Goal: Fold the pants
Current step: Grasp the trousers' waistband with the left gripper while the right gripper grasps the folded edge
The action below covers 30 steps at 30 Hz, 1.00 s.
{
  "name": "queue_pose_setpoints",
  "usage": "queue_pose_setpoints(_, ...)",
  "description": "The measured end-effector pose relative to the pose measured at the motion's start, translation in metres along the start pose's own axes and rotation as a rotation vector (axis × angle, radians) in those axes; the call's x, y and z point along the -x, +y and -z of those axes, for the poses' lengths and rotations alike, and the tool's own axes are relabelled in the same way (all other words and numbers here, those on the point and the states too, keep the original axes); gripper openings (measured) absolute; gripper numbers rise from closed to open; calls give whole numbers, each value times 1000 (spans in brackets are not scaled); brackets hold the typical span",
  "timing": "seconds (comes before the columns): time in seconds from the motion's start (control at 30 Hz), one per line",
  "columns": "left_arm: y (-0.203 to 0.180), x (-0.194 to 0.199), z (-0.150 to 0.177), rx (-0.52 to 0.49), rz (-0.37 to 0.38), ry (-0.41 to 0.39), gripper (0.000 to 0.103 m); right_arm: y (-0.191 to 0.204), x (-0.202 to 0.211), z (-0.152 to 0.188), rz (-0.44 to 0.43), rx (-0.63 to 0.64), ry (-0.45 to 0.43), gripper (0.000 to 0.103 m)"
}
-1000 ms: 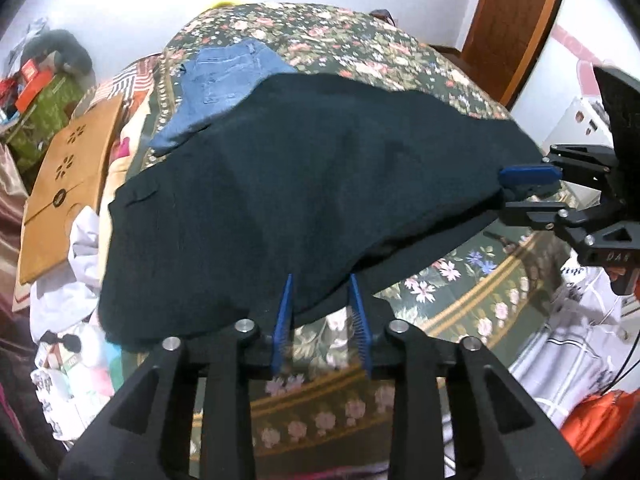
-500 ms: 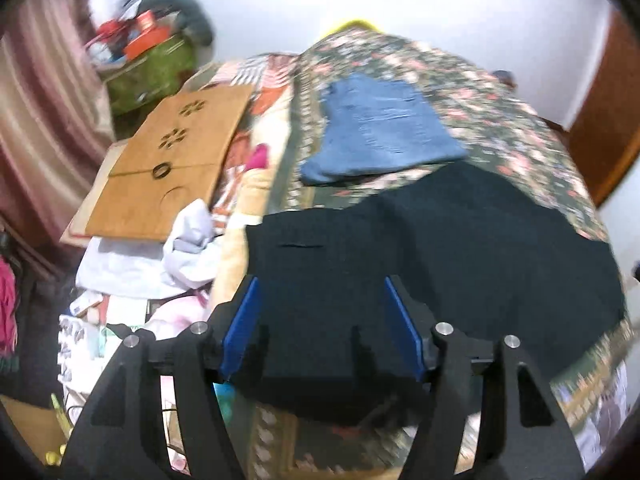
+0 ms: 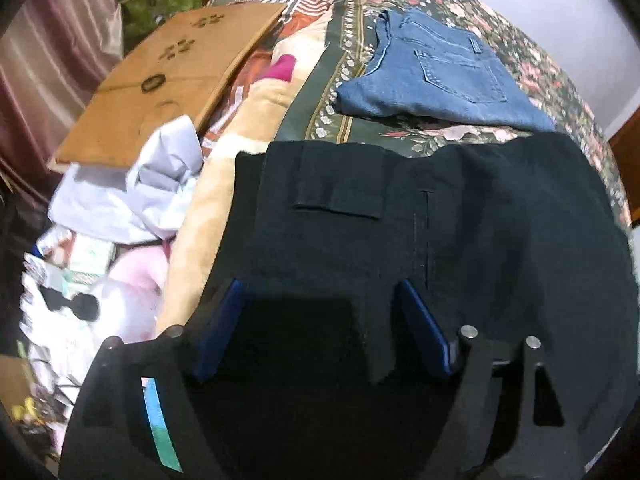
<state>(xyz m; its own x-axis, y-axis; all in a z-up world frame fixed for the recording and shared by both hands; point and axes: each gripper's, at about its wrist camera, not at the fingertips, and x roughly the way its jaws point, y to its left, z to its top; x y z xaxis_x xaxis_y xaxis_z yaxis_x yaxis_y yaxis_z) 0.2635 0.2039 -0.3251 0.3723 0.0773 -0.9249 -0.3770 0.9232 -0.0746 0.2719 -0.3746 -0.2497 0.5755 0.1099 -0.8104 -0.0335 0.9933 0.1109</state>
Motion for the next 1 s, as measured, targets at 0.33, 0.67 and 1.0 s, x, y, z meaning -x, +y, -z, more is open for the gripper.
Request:
queue_pose_setpoints(0.33,-8,0,1,-8,-51,-27,85,8,-13,3,78,99,-19,5)
queue_pose_setpoints(0.67,-35,7,7,-172,-235,-106,86,2,-6,-2,105,113,1,5)
queue_pose_setpoints(1.0,-68,44,9,-319,-199,-180,83,4,-16,7,45,88,39,25)
